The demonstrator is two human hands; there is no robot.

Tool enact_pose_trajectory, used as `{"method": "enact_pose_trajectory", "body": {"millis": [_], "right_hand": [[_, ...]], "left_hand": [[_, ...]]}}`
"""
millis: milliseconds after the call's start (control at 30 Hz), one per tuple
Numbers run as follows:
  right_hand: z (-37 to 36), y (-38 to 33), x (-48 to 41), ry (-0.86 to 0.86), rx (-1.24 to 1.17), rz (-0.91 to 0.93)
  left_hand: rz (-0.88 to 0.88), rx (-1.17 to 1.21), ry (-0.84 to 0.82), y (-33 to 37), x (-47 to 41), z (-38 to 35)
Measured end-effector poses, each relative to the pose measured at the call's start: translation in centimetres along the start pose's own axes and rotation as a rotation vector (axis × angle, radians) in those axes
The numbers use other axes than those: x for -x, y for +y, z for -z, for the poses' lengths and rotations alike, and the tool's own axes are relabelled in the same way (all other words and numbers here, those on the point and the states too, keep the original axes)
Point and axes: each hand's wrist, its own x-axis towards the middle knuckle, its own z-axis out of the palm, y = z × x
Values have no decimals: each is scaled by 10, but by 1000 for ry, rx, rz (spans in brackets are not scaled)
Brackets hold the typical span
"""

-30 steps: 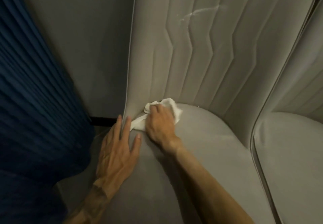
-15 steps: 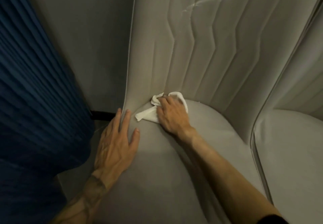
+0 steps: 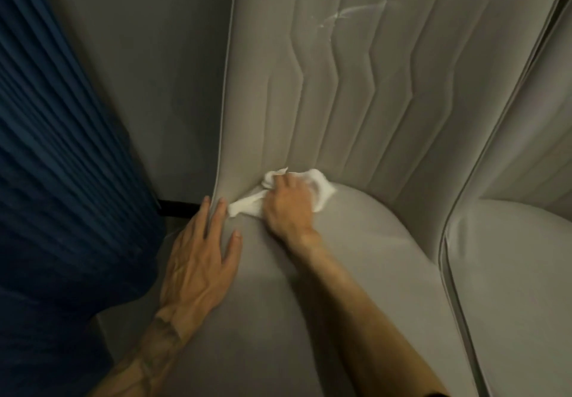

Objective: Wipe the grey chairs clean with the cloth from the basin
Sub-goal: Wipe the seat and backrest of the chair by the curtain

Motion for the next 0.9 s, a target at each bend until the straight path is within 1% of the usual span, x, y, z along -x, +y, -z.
{"method": "enact_pose_trajectory", "body": {"millis": [67,133,167,200,233,333,367,433,500,567,600,667,733,767,833,900], "right_hand": [[-9,-21,11,-19,-49,177],[-5,-12,32,-72,-127,395],[-1,-1,35,-83,-146,467],[2,9,33,-81,-140,498],[5,15,26,-74,-129,475],[2,5,8,-43,-89,268],[0,-4,10,-46,-60,247],[-5,-18,26,-67,-121,329],[-7,-17,45,-120,-251,482],[-3,-6,46,-138,-261,596],[-1,0,39,-114,-231,605],[3,14,27,-31,-160,496],[9,33,18,57,-101,287],[13,43,16,104,-113,180],[21,57,19,190,-257,9],[31,55,25,277,-507,-120]], "left_hand": [[12,27,-17,-1,-1,0],[9,36,-20,-1,-1,1],[6,35,-22,1,0,3],[6,34,-23,1,0,4],[9,36,-24,2,1,6],[33,59,-40,3,1,7],[36,62,-48,4,2,7],[36,68,-61,4,3,9],[36,96,-57,4,1,12],[42,113,-55,4,-1,13],[38,113,-51,4,-1,12],[26,103,-42,3,0,11],[26,104,-53,2,1,11],[28,101,-61,3,1,12],[36,101,-76,4,1,15],[38,108,-83,6,-1,17]]}}
